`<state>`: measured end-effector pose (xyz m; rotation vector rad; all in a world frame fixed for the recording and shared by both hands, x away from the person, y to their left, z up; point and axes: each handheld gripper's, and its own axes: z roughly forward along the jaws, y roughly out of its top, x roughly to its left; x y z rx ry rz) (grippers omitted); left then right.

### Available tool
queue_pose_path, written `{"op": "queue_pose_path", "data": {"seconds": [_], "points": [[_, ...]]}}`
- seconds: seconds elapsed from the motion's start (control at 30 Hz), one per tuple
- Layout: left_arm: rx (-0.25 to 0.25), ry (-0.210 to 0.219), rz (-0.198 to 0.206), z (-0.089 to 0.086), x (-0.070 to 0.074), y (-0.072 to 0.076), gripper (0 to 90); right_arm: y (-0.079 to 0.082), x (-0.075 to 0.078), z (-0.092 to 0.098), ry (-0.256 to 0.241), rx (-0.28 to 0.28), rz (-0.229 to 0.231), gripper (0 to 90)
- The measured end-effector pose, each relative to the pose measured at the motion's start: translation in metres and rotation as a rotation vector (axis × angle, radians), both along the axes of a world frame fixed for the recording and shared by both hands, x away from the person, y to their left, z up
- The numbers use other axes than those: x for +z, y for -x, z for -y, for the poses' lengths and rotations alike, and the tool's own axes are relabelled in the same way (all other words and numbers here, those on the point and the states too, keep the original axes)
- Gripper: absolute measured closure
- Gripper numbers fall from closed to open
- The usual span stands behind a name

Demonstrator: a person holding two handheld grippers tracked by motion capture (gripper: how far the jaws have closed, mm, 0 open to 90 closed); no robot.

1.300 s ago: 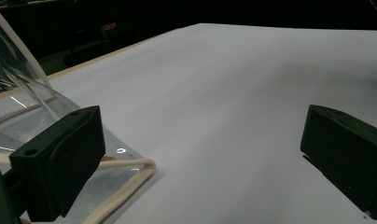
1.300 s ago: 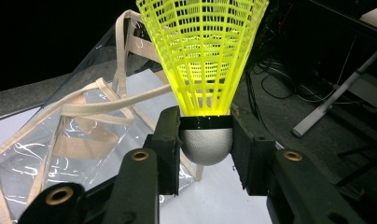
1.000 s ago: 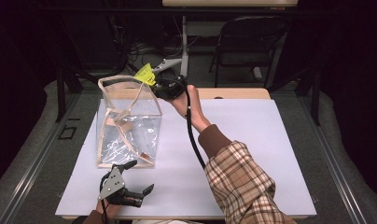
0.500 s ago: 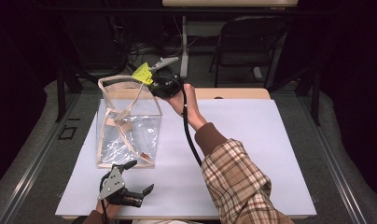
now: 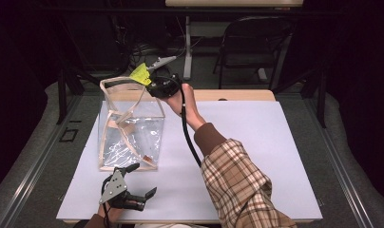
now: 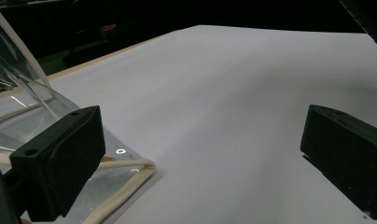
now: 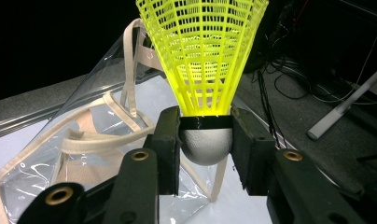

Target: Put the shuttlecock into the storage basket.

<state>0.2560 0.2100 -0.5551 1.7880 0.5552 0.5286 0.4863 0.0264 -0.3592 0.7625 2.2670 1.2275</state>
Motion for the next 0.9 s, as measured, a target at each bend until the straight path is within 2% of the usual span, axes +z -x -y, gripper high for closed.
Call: {"op": "queue_pose_path", "data": {"seconds": [0.9], "points": [[-0.003, 0.009, 0.004, -0.001, 0.001, 0.0, 0.0, -0.009, 0.0, -0.02, -0.001, 0.018, -0.013, 64.8]]}}
